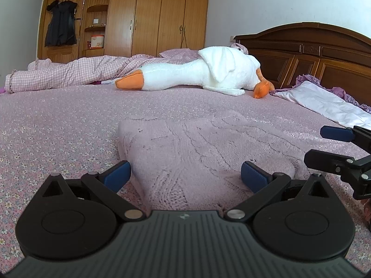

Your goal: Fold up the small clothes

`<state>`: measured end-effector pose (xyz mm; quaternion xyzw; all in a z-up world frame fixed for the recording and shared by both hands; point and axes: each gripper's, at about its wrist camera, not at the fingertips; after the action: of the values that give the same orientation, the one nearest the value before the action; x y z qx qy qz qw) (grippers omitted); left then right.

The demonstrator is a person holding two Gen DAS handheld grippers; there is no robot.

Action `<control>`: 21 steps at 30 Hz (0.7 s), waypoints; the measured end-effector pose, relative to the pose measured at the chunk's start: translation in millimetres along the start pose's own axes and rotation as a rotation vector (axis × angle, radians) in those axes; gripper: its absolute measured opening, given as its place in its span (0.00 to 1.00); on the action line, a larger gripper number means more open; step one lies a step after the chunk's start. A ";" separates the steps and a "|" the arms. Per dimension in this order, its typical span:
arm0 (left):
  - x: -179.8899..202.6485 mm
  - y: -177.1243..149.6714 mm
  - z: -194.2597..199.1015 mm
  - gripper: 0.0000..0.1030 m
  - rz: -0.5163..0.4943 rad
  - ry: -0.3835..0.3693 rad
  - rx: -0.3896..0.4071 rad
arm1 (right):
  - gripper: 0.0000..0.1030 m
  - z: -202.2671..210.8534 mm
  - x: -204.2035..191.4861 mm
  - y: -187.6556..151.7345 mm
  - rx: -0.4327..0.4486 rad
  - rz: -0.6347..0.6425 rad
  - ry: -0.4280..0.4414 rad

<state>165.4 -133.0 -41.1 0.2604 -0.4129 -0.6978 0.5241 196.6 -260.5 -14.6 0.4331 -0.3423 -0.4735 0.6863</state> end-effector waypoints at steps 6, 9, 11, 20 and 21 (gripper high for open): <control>0.0 0.4 0.0 1.00 -0.003 0.004 0.000 | 1.00 -0.1 0.3 -0.2 -0.001 0.001 0.000; 0.4 0.7 0.0 1.00 -0.004 0.004 0.000 | 1.00 -0.9 1.0 -0.4 -0.004 0.003 0.000; 0.5 0.7 0.0 1.00 -0.004 0.004 0.000 | 1.00 -1.4 1.6 -0.4 -0.006 0.006 0.000; -0.1 0.1 1.0 1.00 -0.004 0.003 0.002 | 1.00 -3.0 3.6 0.1 -0.012 0.010 0.001; 0.0 0.1 1.0 1.00 -0.005 0.004 0.002 | 1.00 -2.9 3.6 0.0 -0.012 0.010 0.001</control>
<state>164.7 -132.6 -40.5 0.2631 -0.4119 -0.6982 0.5231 200.3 -263.1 -15.5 0.4274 -0.3412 -0.4721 0.6914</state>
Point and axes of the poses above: each gripper's, at about its wrist camera, not at the fingertips, and z roughly against the way its jaws point, x to its right, y to its top, and after that the axes turned 11 degrees about -x, right-handed
